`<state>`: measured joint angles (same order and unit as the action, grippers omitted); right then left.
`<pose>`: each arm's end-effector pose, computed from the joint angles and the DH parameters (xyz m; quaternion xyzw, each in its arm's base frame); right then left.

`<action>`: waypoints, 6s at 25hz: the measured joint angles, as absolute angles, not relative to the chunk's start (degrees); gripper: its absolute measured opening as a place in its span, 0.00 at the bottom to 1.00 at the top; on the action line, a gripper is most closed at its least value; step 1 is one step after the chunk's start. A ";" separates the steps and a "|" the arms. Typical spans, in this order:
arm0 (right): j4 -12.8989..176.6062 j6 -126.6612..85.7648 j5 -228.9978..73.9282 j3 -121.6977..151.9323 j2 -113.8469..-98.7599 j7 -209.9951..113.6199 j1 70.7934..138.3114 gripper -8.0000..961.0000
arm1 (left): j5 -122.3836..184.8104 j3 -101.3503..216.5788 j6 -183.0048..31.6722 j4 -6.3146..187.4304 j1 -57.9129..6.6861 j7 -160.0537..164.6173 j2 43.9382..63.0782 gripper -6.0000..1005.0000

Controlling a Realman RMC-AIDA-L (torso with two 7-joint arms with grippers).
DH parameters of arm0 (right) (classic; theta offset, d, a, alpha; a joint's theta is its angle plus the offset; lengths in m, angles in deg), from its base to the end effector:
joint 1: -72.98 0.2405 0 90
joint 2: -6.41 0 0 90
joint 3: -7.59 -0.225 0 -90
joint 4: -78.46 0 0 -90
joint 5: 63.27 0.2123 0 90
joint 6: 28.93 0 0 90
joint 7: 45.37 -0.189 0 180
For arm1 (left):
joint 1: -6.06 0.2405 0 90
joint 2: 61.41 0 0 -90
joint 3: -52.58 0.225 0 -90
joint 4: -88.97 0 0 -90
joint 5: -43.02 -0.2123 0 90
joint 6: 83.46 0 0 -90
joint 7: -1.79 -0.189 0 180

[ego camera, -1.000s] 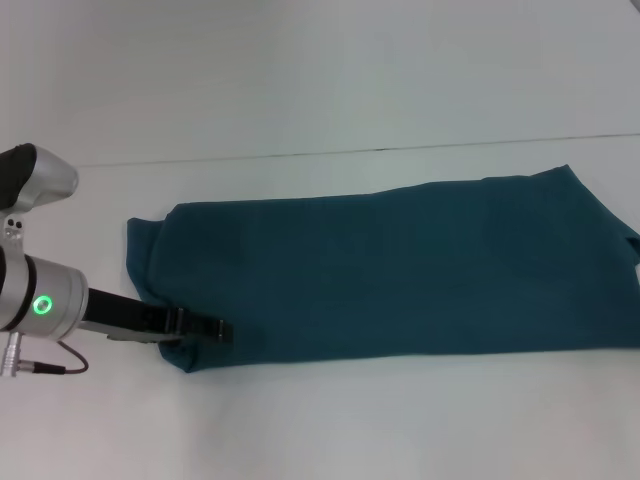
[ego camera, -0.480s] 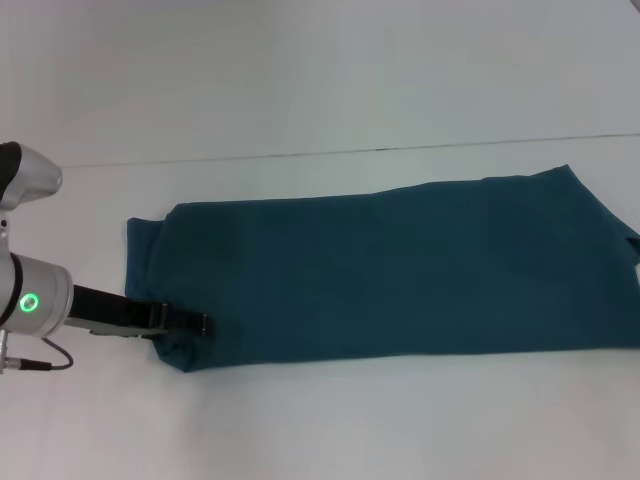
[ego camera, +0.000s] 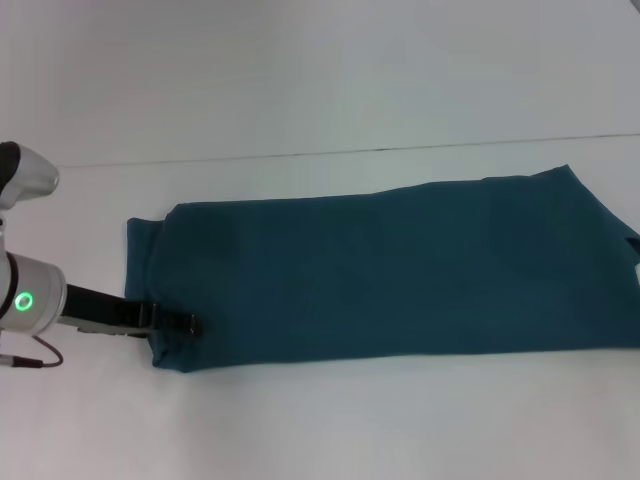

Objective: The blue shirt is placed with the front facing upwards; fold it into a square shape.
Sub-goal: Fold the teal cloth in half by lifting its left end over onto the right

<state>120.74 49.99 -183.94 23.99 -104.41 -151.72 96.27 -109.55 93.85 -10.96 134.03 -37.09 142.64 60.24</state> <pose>0.3501 0.3472 0.1176 -0.7445 0.5003 0.2627 0.3555 -0.2518 0.3917 -0.0338 -0.8073 -0.5547 0.0043 0.2013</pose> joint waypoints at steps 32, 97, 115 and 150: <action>120.73 50.07 -183.85 23.94 -104.43 -151.59 96.88 0.87 | -113.22 102.12 -14.74 137.29 -37.49 147.84 61.23 0.50; 115.56 43.89 -183.37 24.56 -108.82 -143.74 100.88 0.82 | -96.12 82.16 1.41 139.30 -34.47 130.89 55.65 0.03; 113.90 43.27 -183.50 25.31 -109.79 -141.06 101.78 0.81 | -92.29 83.20 -0.85 137.44 -34.78 130.28 56.32 0.03; 101.95 40.96 -181.95 27.43 -112.99 -123.42 104.85 0.48 | -59.51 97.24 0.31 125.96 -45.19 119.09 62.58 0.04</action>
